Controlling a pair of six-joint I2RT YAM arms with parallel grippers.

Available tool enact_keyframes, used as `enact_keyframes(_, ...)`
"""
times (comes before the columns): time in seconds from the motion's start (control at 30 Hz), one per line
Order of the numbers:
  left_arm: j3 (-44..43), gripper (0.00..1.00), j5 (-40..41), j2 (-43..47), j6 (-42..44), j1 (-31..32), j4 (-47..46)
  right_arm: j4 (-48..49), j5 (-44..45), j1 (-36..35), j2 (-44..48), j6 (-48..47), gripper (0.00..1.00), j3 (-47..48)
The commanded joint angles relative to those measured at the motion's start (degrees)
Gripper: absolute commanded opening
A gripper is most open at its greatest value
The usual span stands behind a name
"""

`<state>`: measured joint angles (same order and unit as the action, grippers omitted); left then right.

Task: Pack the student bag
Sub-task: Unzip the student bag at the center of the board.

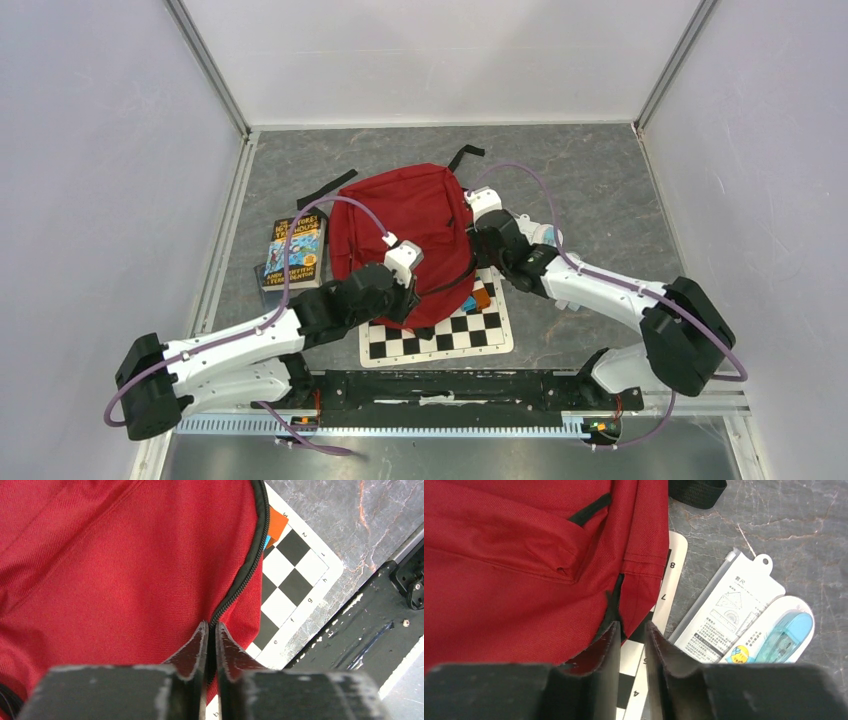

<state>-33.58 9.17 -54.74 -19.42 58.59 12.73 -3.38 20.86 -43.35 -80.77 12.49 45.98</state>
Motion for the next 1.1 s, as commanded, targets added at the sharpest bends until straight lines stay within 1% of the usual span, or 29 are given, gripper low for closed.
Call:
enact_keyframes(0.0,-5.5,0.41,2.5,-1.3,-3.1,-0.2,5.8,-2.5,-1.6,0.5,4.9,-1.3,0.44,3.4)
enact_keyframes(0.03,-7.2,0.57,3.0,-1.8,-3.3,-0.2,7.2,-3.3,-1.8,0.5,6.1,-1.2,0.55,3.3)
enact_keyframes(0.1,-10.1,0.77,2.3,-2.8,-1.8,-0.7,9.2,-4.8,-1.5,0.6,8.5,-0.5,0.77,2.8)
enact_keyframes(0.13,-11.5,0.84,1.4,-3.7,-0.5,-1.2,10.2,-5.8,-0.9,0.6,9.4,0.1,0.83,2.5)
enact_keyframes(0.23,-18.1,0.92,-1.1,-8.4,3.5,-4.5,15.6,-10.1,0.2,0.6,11.8,1.7,0.92,2.2)
enact_keyframes(0.33,-23.7,0.96,-5.8,-12.5,7.0,-8.7,18.4,-13.1,-0.1,0.5,15.0,6.1,0.95,0.3)
enact_keyframes(0.43,-27.6,0.99,-11.9,-15.1,9.5,-12.5,18.2,-12.9,-2.8,0.5,19.2,12.1,0.96,-3.1)
enact_keyframes(0.53,-30.9,1.00,-13.6,-17.1,12.1,-14.3,17.9,-11.2,-4.9,0.6,23.2,18.8,0.95,-7.1)
enact_keyframes(0.6,-31.4,1.00,-16.5,-17.9,14.5,-14.6,16.5,-9.8,-5.5,0.5,25.3,22.2,0.95,-9.4)
enact_keyframes(0.67,-30.8,1.00,-22.6,-18.8,17.3,-14.5,15.0,-8.5,-5.5,0.5,26.7,24.5,0.95,-11.5)
enact_keyframes(0.77,-30.3,1.00,-28.0,-21.7,16.2,-14.3,13.3,-7.4,-5.1,0.6,28.1,26.4,0.95,-13.8)
enact_keyframes(0.9,-32.4,0.98,-28.3,-26.0,16.5,-13.2,15.2,-6.5,-4.8,0.6,29.5,26.9,0.96,-15.4)
enact_keyframes(1.07,-32.3,0.98,-29.0,-28.1,16.5,-11.8,14.6,-6.5,-4.9,0.6,30.6,26.7,0.97,-16.7)
